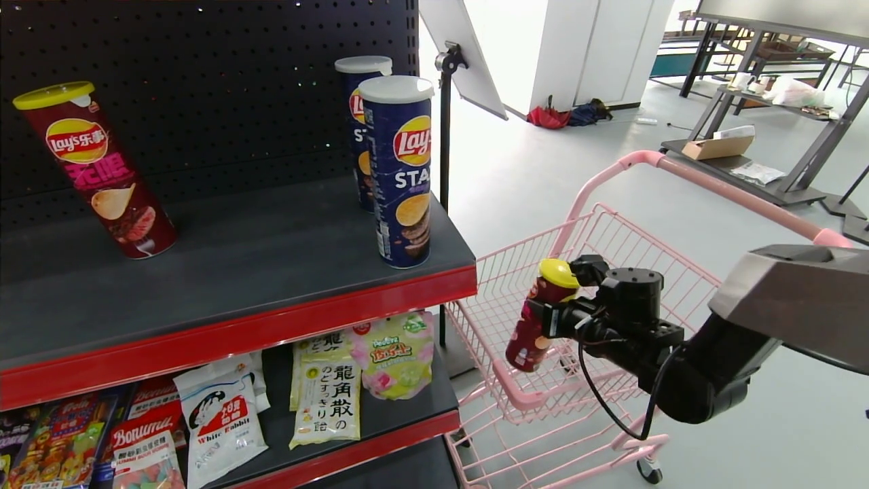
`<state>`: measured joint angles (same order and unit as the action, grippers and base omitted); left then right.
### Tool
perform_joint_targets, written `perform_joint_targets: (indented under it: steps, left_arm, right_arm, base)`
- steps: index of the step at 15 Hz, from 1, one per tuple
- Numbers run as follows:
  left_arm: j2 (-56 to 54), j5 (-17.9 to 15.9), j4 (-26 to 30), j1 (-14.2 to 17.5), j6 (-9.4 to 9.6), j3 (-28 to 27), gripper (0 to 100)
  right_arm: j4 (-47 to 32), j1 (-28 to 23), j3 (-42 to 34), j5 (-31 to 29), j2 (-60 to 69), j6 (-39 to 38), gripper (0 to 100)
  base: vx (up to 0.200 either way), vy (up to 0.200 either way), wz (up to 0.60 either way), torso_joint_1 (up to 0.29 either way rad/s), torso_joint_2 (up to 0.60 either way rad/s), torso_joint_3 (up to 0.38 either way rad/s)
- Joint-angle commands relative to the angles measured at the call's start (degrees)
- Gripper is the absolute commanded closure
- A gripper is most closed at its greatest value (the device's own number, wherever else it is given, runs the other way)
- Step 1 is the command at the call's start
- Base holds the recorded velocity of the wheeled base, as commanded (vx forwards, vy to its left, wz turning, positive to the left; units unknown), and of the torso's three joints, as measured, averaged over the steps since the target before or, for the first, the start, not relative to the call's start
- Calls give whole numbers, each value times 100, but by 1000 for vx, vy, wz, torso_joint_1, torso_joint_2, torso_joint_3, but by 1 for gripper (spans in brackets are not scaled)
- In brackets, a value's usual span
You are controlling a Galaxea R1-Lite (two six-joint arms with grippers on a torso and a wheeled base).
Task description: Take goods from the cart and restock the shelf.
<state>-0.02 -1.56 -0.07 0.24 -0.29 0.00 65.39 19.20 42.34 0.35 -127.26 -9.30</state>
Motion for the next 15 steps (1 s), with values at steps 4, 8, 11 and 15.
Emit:
perform_joint_targets:
  steps: [4, 8, 11, 15]
  left_arm:
    - [2, -2, -1, 2, -6, 0, 0]
    - [2, -2, -1, 2, 3, 0, 0]
    - [2, -2, -1, 2, 3, 0, 0]
    - [2, -2, -1, 2, 3, 0, 0]
  right_arm:
    - [-2215, -118, 996, -615, 2829, 1317, 100]
    - [-2839, -171, 222, -1283, 4842, 1783, 100]
    - [-4579, -400, 55, -1292, 6415, 1765, 100]
    - [-6978, -382, -613, -1266, 8445, 1624, 100]
  base:
    - [0, 0, 0, 0, 0, 0]
    - [0, 0, 0, 0, 0, 0]
    - [0, 0, 0, 0, 0, 0]
    - [0, 0, 0, 0, 0, 0]
